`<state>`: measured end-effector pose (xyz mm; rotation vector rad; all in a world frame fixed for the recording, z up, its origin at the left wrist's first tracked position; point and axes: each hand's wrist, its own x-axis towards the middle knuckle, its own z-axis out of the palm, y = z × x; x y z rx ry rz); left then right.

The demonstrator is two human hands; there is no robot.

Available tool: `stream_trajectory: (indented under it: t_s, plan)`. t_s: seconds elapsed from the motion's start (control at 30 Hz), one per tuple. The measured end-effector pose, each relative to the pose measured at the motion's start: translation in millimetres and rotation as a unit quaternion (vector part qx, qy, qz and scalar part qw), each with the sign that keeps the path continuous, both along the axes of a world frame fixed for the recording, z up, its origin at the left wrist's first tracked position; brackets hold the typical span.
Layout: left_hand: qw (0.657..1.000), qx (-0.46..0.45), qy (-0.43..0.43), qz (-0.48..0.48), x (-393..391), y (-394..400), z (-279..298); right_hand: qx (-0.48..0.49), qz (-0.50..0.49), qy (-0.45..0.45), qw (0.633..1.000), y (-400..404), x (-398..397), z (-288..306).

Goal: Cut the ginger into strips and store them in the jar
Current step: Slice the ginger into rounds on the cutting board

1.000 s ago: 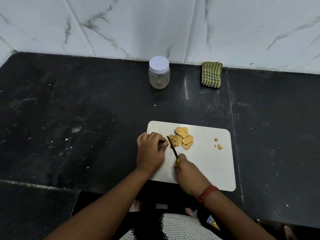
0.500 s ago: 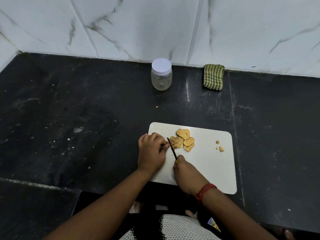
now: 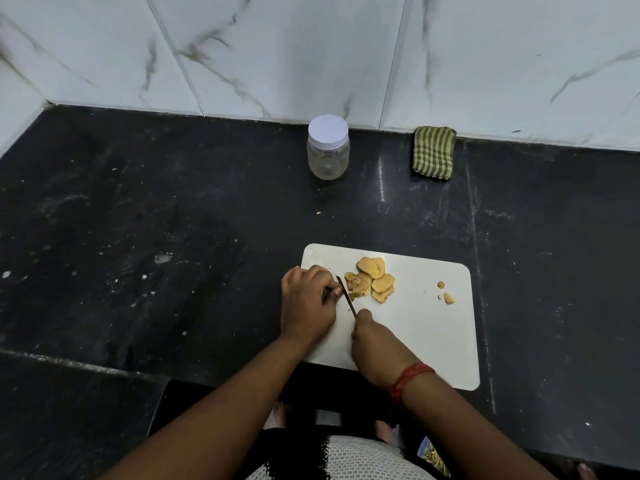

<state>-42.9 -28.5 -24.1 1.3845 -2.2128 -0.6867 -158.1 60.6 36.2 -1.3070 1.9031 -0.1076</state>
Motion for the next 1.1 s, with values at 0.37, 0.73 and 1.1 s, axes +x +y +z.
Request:
stream_trajectory:
  t_s: [0.37, 0.73, 1.1]
  plan:
    - [1.000, -0.006, -0.005, 0.019, -2, -1, -1, 0.027, -0.025, 0.016, 0.999, -7, 4, -3]
    - [1.000, -0.018, -0.007, 0.023, -2, 0, 0, 0.036, 0.029, 0.036, 0.998, 22, -3, 1]
    - [0.999, 0.000, 0.024, 0.022, -1, -1, 0, -0.056, 0.012, -0.009, 0.998, 30, -10, 11]
